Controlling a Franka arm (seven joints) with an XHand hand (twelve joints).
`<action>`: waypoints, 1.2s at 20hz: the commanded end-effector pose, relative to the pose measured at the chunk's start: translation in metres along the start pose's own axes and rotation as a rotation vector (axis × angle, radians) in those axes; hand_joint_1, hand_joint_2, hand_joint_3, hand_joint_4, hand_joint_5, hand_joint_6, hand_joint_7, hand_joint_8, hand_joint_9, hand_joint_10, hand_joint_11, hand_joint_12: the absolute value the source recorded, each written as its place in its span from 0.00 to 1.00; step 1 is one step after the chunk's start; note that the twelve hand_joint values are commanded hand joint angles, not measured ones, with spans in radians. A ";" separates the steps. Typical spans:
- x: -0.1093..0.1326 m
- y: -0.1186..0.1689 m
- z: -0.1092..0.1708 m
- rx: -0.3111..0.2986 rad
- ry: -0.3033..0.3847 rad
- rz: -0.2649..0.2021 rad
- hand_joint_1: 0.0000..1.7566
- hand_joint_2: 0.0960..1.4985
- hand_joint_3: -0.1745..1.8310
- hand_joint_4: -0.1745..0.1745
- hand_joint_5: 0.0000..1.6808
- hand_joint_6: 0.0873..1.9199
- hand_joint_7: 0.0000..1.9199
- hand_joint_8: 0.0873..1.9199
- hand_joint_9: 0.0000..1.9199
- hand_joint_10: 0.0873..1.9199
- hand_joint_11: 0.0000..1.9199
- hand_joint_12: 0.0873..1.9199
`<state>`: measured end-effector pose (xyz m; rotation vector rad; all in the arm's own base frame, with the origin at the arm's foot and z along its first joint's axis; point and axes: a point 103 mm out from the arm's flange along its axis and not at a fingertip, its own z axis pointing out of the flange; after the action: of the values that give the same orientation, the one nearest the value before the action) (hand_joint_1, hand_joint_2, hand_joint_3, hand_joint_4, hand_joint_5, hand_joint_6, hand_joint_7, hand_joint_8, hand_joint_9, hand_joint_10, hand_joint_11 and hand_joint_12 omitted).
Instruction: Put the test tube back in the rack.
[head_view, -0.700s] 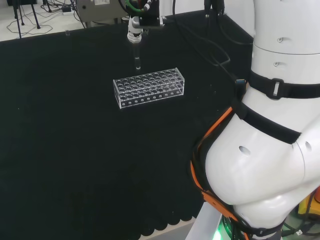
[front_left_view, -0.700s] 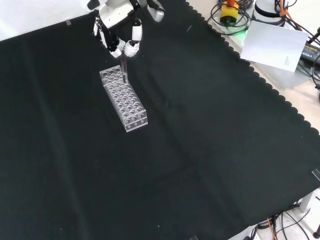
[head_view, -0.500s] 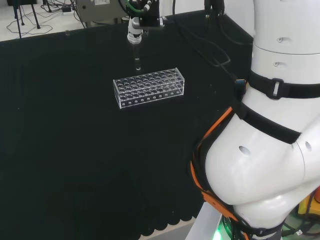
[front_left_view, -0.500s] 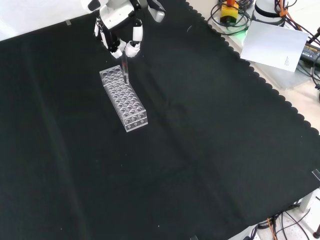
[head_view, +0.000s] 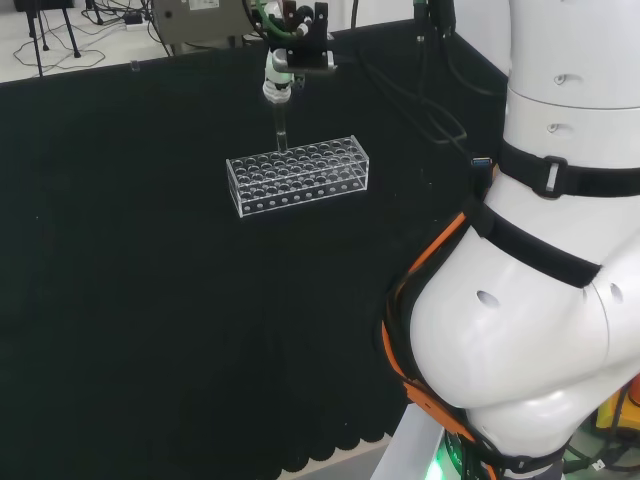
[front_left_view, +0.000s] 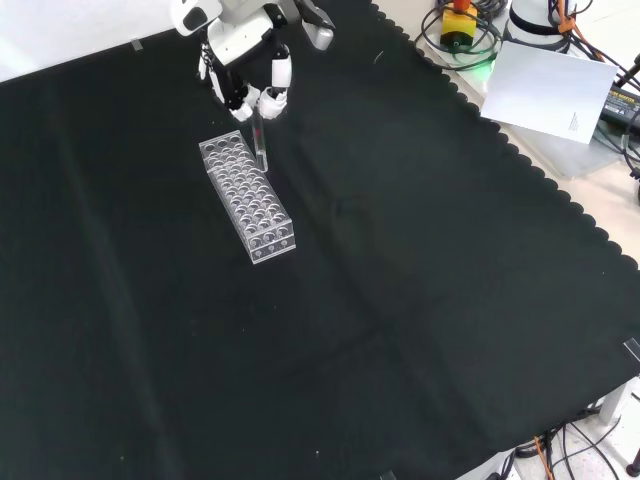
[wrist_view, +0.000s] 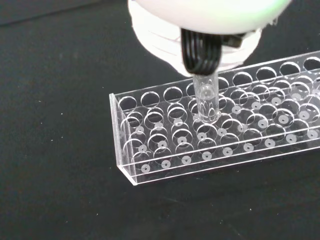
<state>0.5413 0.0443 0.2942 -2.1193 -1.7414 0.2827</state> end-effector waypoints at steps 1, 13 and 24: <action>-0.001 0.005 0.010 0.013 0.020 0.001 0.82 0.36 0.40 0.00 0.83 0.16 0.78 0.22 0.78 0.00 0.38 0.61; 0.001 0.019 0.022 0.043 0.041 0.001 0.82 0.36 0.40 0.00 0.83 0.16 0.78 0.22 0.78 0.00 0.38 0.61; -0.004 0.024 0.027 0.051 0.052 0.008 0.82 0.36 0.40 0.00 0.83 0.16 0.78 0.22 0.78 0.00 0.38 0.61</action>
<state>0.5516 0.0422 0.2604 -2.0800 -1.6822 0.2731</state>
